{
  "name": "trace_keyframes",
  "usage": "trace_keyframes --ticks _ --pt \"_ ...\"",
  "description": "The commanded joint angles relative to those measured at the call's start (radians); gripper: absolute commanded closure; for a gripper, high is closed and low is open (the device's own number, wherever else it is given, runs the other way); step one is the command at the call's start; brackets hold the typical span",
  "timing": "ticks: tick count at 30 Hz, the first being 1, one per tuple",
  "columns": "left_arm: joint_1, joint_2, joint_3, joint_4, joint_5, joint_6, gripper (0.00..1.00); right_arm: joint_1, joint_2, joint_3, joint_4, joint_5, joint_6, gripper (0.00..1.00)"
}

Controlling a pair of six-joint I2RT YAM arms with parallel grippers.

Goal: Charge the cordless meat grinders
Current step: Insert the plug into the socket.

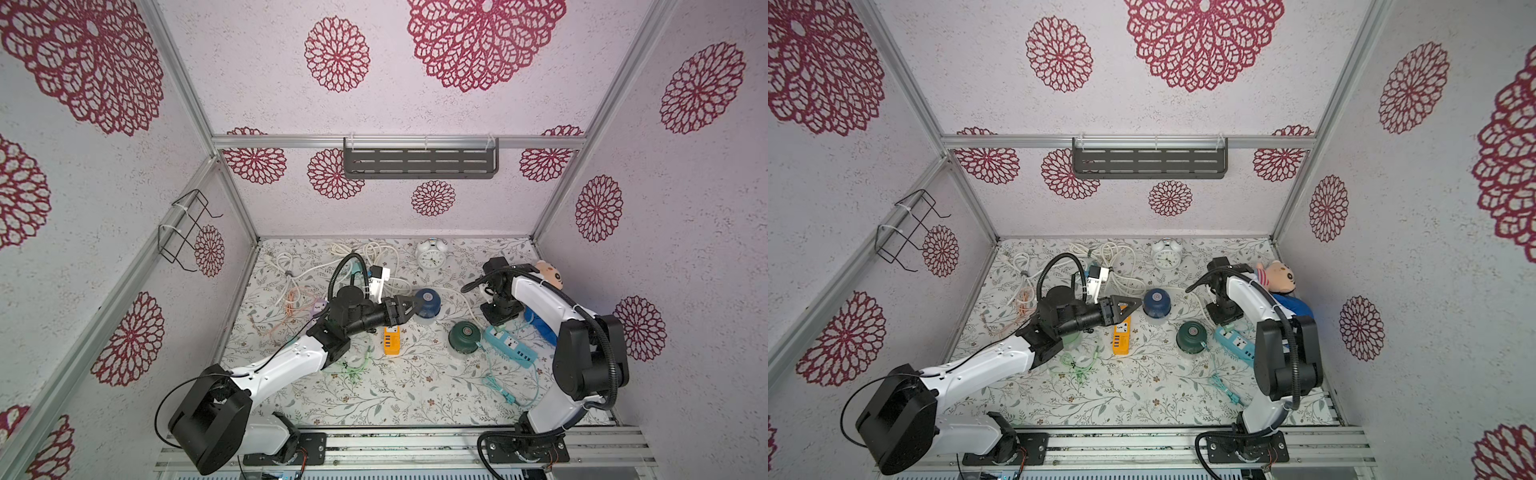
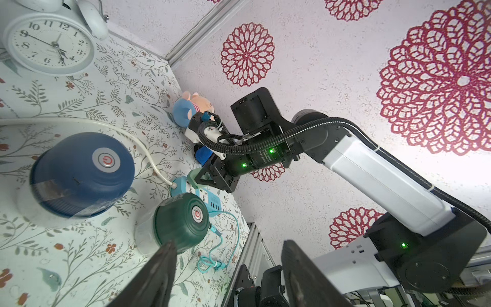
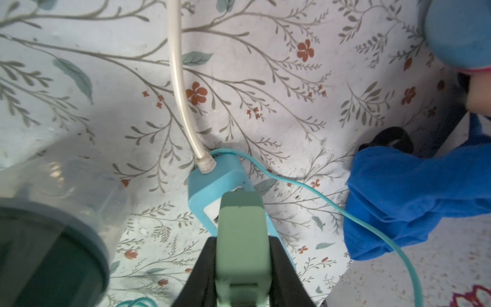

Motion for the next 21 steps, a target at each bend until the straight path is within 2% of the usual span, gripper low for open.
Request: trace_keyframes --ticks 1,4,14,18,21 --pt "0.006 0.007 -0.054 0.063 -0.002 -0.036 0.34 -0.016 -0.039 -0.043 0.018 0.065 -0.094 1.0" --pt "0.004 -0.003 -0.088 0.102 -0.015 -0.054 0.34 -0.028 -0.076 -0.071 0.01 0.101 -0.15 1.0" --pt "-0.004 -0.042 -0.111 0.081 -0.038 -0.034 0.33 -0.054 -0.077 0.013 -0.024 0.014 -0.259 1.0" --pt "-0.025 -0.062 -0.104 0.003 -0.093 0.02 0.17 -0.048 -0.049 0.034 -0.036 -0.045 -0.264 1.0" --pt "-0.056 -0.083 -0.084 -0.118 -0.189 0.097 0.05 -0.036 -0.029 0.033 -0.036 -0.052 -0.273 1.0"
